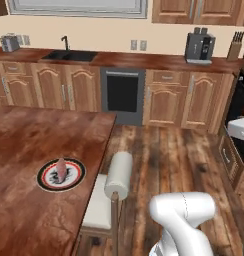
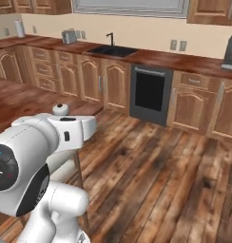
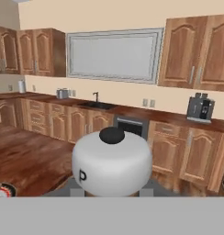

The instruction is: Retrieve the shaker from the cabinet and place it next the steak on a plate on the dining table.

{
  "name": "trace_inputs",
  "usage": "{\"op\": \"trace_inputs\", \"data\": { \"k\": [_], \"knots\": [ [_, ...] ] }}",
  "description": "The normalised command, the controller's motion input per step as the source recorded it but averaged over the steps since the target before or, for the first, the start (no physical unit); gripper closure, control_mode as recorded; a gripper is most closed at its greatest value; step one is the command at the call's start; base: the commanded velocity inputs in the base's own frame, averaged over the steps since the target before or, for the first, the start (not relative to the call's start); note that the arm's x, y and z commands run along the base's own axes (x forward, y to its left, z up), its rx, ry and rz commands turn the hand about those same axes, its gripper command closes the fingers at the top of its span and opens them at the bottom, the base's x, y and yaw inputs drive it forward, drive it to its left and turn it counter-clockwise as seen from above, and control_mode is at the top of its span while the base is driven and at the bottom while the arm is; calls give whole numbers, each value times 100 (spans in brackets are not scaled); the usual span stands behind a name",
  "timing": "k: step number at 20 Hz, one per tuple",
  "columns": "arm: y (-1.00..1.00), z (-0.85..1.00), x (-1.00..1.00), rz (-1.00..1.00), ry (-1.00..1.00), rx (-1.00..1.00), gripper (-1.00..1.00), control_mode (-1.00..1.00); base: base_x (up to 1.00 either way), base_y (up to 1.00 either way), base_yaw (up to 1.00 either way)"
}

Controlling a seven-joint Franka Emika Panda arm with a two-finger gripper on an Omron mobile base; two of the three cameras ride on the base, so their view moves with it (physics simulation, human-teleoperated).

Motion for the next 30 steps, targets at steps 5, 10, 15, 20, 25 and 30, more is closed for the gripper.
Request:
{"op": "trace_inputs", "data": {
  "k": [5, 10, 15, 20, 25, 30],
  "knots": [
    [0, 0, 0, 0, 0, 0, 100, 100, 100, -4, 43],
    [0, 0, 0, 0, 0, 0, 100, 100, 100, -10, 41],
    [0, 0, 0, 0, 0, 0, 100, 100, 100, -9, 39],
    [0, 0, 0, 0, 0, 0, 100, 100, 91, -15, 37],
    [0, 0, 0, 0, 0, 0, 100, 100, 95, -23, 37],
    [0, 0, 0, 0, 0, 0, 100, 100, 100, -30, 46]
  ]
}}
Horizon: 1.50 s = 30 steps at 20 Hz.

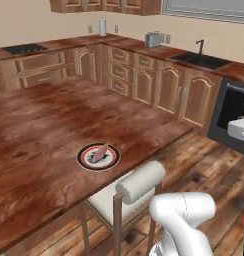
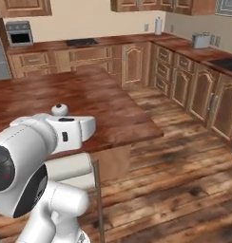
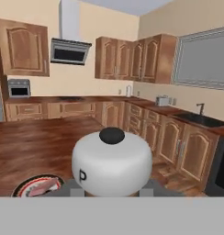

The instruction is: Retrieve the shaker from the cabinet and place it next the steak on a plate on the dining table.

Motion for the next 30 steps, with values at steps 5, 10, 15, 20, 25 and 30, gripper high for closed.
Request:
{"op": "trace_inputs", "data": {
  "k": [5, 10, 15, 20, 25, 30],
  "knots": [
    [0, 0, 0, 0, 0, 0, 100, 100, 100, -44, 53],
    [0, 0, 0, 0, 0, 0, 100, 100, 100, -49, 55],
    [0, 0, 0, 0, 0, 0, 100, 100, 99, -52, 56],
    [0, 0, 0, 0, 0, 0, 100, 100, 91, -54, 57],
    [0, 0, 0, 0, 0, 0, 100, 100, 84, -59, 57],
    [0, 0, 0, 0, 0, 0, 100, 100, 78, -57, 56]
  ]
}}
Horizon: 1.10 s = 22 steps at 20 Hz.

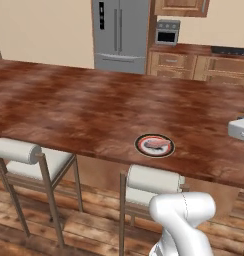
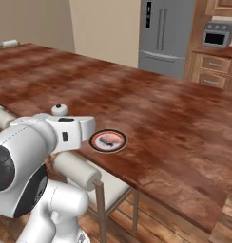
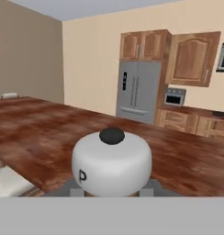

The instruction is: Retrieve the shaker from the cabinet and place it next the steak on a plate on the dining table.

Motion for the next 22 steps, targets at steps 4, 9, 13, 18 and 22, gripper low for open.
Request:
{"op": "trace_inputs", "data": {
  "k": [4, 9, 13, 18, 22],
  "knots": [
    [0, 0, 0, 0, 0, 0, 100, 100, 52, -23, 37],
    [0, 0, 0, 0, 0, 0, 100, 100, 9, 0, 0],
    [0, 0, 0, 0, 0, 0, 100, 100, 0, 0, 0],
    [0, 0, 1, 0, 0, 0, 100, -100, 0, 0, 0],
    [-8, 0, 29, 1, 6, 0, 100, -100, 0, 0, 0]
  ]
}}
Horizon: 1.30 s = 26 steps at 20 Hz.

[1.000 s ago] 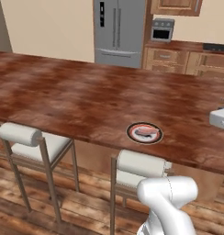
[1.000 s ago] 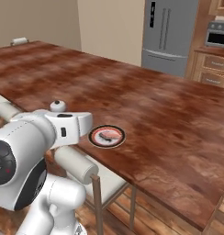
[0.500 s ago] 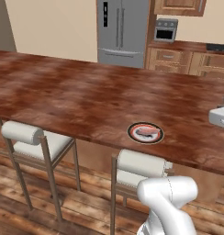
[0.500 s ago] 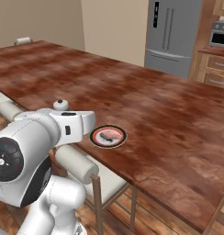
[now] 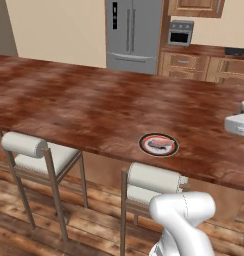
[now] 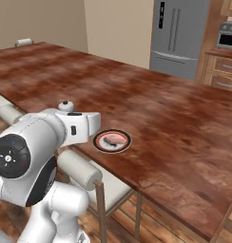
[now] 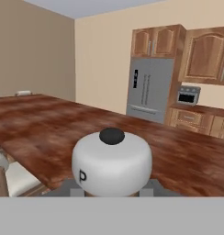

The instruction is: Retrieve the shaker from the cabinet and place it next the steak on a plate on the dining table.

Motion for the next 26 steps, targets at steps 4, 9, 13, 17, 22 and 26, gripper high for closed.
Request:
{"op": "trace_inputs", "data": {
  "k": [4, 9, 13, 17, 22, 26],
  "knots": [
    [-23, 0, 37, 8, 11, 0, 100, -100, 0, 0, 0],
    [-48, -1, 35, 13, 1, 3, 100, -100, 0, 0, 0],
    [-35, -11, 33, 12, 0, 4, 100, -100, 0, 0, 0],
    [-10, -50, 28, 17, -3, 3, 100, -100, 0, 0, 0],
    [0, -48, 34, 15, -2, 0, 100, -100, 0, 0, 0],
    [0, -36, 26, 4, 0, 0, 100, -100, 0, 0, 0]
  ]
}}
